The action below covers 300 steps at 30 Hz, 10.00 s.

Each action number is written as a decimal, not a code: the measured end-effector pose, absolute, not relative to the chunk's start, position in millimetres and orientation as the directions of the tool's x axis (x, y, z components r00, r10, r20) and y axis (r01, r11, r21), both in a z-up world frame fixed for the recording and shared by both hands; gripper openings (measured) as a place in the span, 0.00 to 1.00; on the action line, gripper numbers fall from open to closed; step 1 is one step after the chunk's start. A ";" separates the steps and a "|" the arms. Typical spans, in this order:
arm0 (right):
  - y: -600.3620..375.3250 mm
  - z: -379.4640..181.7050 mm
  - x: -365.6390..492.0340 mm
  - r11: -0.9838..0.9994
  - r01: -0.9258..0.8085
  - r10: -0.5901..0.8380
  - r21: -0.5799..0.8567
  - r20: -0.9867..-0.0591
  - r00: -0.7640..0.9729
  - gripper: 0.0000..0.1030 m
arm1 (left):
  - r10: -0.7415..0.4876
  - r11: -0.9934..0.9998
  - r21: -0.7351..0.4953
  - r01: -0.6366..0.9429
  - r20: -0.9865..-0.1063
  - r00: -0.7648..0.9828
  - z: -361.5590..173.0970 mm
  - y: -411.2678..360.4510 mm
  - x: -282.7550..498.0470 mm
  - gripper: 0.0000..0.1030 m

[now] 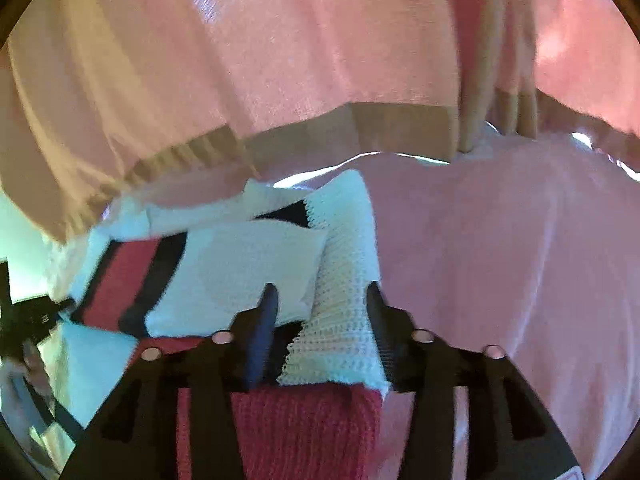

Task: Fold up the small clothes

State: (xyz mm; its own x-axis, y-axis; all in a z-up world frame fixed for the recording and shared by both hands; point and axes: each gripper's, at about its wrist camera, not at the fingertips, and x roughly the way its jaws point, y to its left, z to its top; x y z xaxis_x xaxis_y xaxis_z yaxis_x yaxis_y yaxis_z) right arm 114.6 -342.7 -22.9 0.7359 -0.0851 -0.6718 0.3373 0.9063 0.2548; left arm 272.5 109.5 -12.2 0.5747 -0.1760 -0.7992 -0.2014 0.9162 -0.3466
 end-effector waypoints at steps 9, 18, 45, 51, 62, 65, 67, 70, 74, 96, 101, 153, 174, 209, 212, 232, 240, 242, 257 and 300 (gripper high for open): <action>-325.5 -26.6 150.2 0.933 0.285 -0.055 0.219 -0.698 0.714 0.44 | -0.091 0.928 -0.305 -0.215 -0.744 0.662 14.5 124.7 257.8 0.31; -319.1 -60.9 184.3 0.950 0.262 -0.047 0.170 -0.751 0.659 0.08 | -0.104 0.922 -0.294 -0.253 -0.815 0.570 -23.2 112.2 292.6 0.28; -79.7 -10.6 305.8 0.972 -0.227 0.204 0.057 -0.682 0.702 0.19 | -0.086 0.931 -0.274 -0.243 -0.808 0.582 -27.6 130.1 292.4 0.26; -44.1 -42.8 369.3 0.971 -0.233 0.194 0.054 -0.746 0.637 0.03 | -0.087 0.935 -0.265 -0.237 -0.816 0.571 -27.5 133.7 297.1 0.28; -104.0 0.0 289.3 0.989 -0.105 0.150 0.107 -0.682 0.716 0.02 | -0.116 0.931 -0.289 -0.225 -0.816 0.567 -25.5 141.4 301.6 0.31; -193.3 -8.5 211.7 0.992 0.076 0.022 0.105 -0.718 0.695 0.03 | -0.095 0.942 -0.259 -0.214 -0.816 0.570 -24.3 136.3 300.0 0.32; -241.4 -27.2 178.2 0.978 0.199 -0.081 0.063 -0.765 0.639 0.04 | -0.070 0.950 -0.230 -0.209 -0.813 0.578 -24.7 131.8 297.8 0.33; -293.0 -45.8 145.0 0.959 0.254 -0.066 0.122 -0.780 0.623 0.00 | -0.031 0.961 -0.186 -0.204 -0.806 0.590 -25.1 125.2 296.3 0.36; -294.0 -26.4 130.2 0.953 0.279 -0.101 0.115 -0.749 0.654 0.01 | -0.020 0.962 -0.177 -0.208 -0.806 0.591 -21.5 121.0 292.0 0.36; -243.5 -33.1 -128.1 0.922 0.301 -0.029 0.243 -0.733 0.679 0.39 | -0.116 0.966 -0.228 -0.120 -0.800 0.588 2.9 161.3 84.2 0.58; -243.6 -16.5 -109.4 0.943 0.257 -0.038 0.211 -0.699 0.714 0.39 | -0.114 0.962 -0.245 -0.121 -0.763 0.636 19.7 155.1 85.0 0.58; -155.7 -50.5 235.4 0.992 0.007 0.085 0.123 -0.721 0.688 0.00 | 0.002 0.976 -0.130 -0.174 -0.796 0.605 -22.8 94.2 305.2 0.34; -264.2 -14.8 -64.3 0.930 0.326 -0.095 0.169 -0.747 0.658 0.41 | -0.116 0.989 -0.150 -0.006 -0.793 0.599 16.9 110.7 166.0 0.54; -233.5 14.3 -229.4 0.888 0.247 0.038 0.389 -0.596 0.802 0.06 | -0.440 0.875 -0.475 0.092 -0.702 0.560 53.2 153.9 -62.5 0.03; -226.9 16.1 -260.5 0.892 0.270 0.016 0.362 -0.622 0.783 0.06 | -0.449 0.876 -0.470 0.111 -0.709 0.544 54.9 154.8 -93.8 0.03; -286.0 111.2 -152.3 0.940 0.176 -0.046 0.294 -0.400 0.915 0.06 | -0.281 0.941 -0.298 0.158 -0.434 0.856 164.4 96.7 22.2 0.03; -352.2 20.7 31.6 0.944 0.223 -0.018 0.242 -0.640 0.768 0.08 | -0.133 0.983 -0.181 0.021 -0.635 0.761 80.9 59.1 191.3 0.05; -352.5 5.2 44.6 0.954 0.218 -0.024 0.208 -0.671 0.741 0.08 | -0.204 0.971 -0.231 0.067 -0.645 0.736 72.0 64.9 190.2 0.10; -358.2 2.7 34.8 0.935 0.242 -0.007 0.259 -0.670 0.743 0.12 | -0.412 0.892 -0.284 0.350 -0.831 0.374 1.3 -7.8 156.9 0.18; -369.2 -16.7 77.1 0.943 0.261 -0.016 0.205 -0.759 0.651 0.51 | -0.129 0.991 -0.089 0.098 -0.820 0.557 3.0 32.6 244.0 0.74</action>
